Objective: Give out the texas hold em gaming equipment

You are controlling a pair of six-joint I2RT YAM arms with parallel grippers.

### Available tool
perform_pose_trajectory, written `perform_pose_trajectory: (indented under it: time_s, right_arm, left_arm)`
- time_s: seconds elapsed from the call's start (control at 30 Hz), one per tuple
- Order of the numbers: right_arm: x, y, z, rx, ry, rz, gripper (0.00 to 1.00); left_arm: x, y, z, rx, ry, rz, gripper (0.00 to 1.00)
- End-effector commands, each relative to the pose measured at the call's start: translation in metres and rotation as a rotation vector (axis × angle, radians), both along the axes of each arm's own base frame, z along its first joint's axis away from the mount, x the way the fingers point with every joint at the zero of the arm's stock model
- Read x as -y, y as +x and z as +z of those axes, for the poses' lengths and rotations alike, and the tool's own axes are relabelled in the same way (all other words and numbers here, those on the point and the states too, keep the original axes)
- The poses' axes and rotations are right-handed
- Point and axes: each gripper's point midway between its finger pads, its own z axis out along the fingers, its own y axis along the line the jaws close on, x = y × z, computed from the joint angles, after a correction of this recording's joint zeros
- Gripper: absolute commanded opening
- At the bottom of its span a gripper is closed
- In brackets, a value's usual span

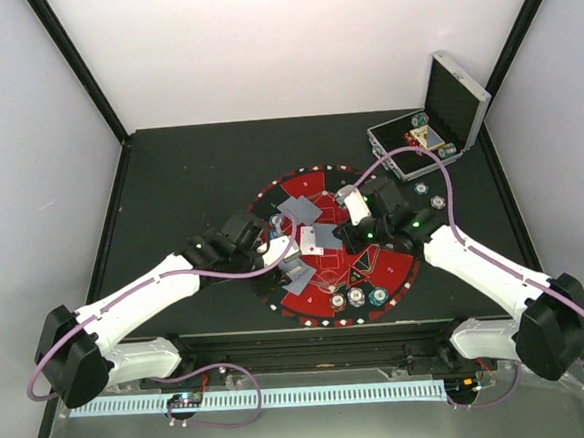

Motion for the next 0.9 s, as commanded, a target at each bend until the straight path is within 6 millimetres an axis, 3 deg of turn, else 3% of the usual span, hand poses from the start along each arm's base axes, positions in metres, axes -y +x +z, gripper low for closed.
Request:
perform_pose_trajectory:
  time_s: [0.0,0.1,0.27,0.43,0.67,0.87]
  right_arm:
    - [0.056,0.045,-0.008,0.111,-0.298,-0.27,0.01]
    - [0.064,0.067,-0.004,0.162,-0.386,-0.335,0.01]
    - [0.051,0.095,0.002,0.294,-0.475,-0.317,0.01]
    - [0.041,0.111,-0.022,0.364,-0.672,-0.282,0.01]
    - [0.022,0.116,-0.058,0.449,-0.841,-0.171,0.01]
    - [-0.004,0.097,-0.086,0.434,-0.864,-0.015,0.01]
  left_arm:
    - [-0.003,0.015,0.018,0.048,-0.027,0.043,0.39]
    - [-0.007,0.02,0.021,0.062,-0.03,0.066,0.39]
    - [-0.015,0.028,0.025,0.076,-0.033,0.104,0.39]
    - [-0.018,0.031,0.028,0.076,-0.044,0.115,0.39]
    - [-0.018,0.031,0.029,0.074,-0.053,0.114,0.39]
    - [-0.018,0.031,0.029,0.073,-0.055,0.114,0.39]
